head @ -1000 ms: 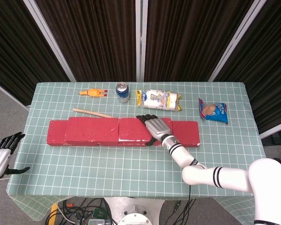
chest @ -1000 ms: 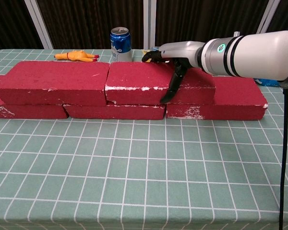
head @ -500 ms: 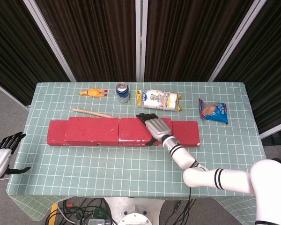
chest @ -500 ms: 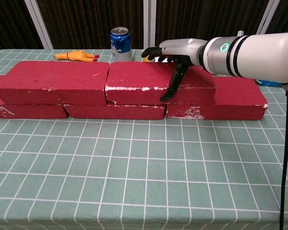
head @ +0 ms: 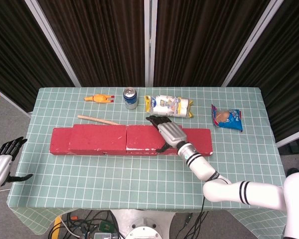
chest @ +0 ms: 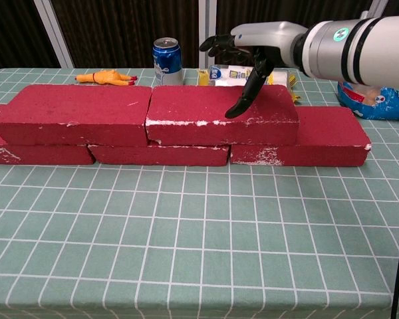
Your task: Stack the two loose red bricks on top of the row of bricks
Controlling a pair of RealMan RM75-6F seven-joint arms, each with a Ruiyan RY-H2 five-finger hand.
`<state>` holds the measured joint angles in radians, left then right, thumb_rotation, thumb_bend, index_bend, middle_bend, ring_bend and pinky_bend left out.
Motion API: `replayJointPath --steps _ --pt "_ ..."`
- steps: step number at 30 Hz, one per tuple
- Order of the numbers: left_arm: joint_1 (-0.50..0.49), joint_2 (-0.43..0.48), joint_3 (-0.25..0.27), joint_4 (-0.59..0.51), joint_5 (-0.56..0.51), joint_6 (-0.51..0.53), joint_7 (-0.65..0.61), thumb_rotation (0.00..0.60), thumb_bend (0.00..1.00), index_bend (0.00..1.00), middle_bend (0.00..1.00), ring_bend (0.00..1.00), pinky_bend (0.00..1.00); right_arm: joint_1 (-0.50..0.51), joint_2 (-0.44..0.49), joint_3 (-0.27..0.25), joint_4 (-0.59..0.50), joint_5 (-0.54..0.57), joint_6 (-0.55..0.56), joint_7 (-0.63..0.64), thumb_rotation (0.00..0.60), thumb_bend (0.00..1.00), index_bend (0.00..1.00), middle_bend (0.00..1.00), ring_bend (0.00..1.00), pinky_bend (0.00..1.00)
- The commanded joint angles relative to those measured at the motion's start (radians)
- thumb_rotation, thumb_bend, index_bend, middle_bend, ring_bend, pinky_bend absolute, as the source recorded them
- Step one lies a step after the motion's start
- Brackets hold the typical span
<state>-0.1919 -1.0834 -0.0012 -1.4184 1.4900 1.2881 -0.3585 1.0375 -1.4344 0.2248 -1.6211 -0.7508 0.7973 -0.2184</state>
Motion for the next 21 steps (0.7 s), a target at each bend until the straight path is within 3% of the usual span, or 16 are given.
replayJointPath --steps 1,8,13,21 --pt "-0.016 0.001 -0.017 -0.01 -0.012 -0.012 0.012 0.6 0.0 0.01 0.0 0.0 0.0 -0.025 0.051 0.011 -0.038 -0.025 0.018 0.017 0.6 0.0 0.0 0.0 0.0 0.0" --pt "-0.072 -0.017 -0.063 -0.028 -0.053 -0.063 0.075 0.6 0.0 0.01 0.0 0.0 0.0 -0.073 0.135 -0.002 -0.056 -0.03 0.052 0.019 0.6 0.01 0.0 0.0 0.0 0.0" --pt "-0.133 -0.059 -0.105 0.016 -0.11 -0.139 0.107 0.6 0.0 0.01 0.0 0.0 0.0 -0.105 0.168 -0.02 -0.03 -0.035 0.05 0.03 0.6 0.02 0.0 0.0 0.0 0.0" --pt "-0.226 -0.146 -0.151 0.112 -0.186 -0.255 0.161 0.6 0.0 0.01 0.0 0.0 0.0 -0.136 0.154 -0.044 0.051 -0.041 0.031 0.047 0.6 0.05 0.0 0.0 0.0 0.0"
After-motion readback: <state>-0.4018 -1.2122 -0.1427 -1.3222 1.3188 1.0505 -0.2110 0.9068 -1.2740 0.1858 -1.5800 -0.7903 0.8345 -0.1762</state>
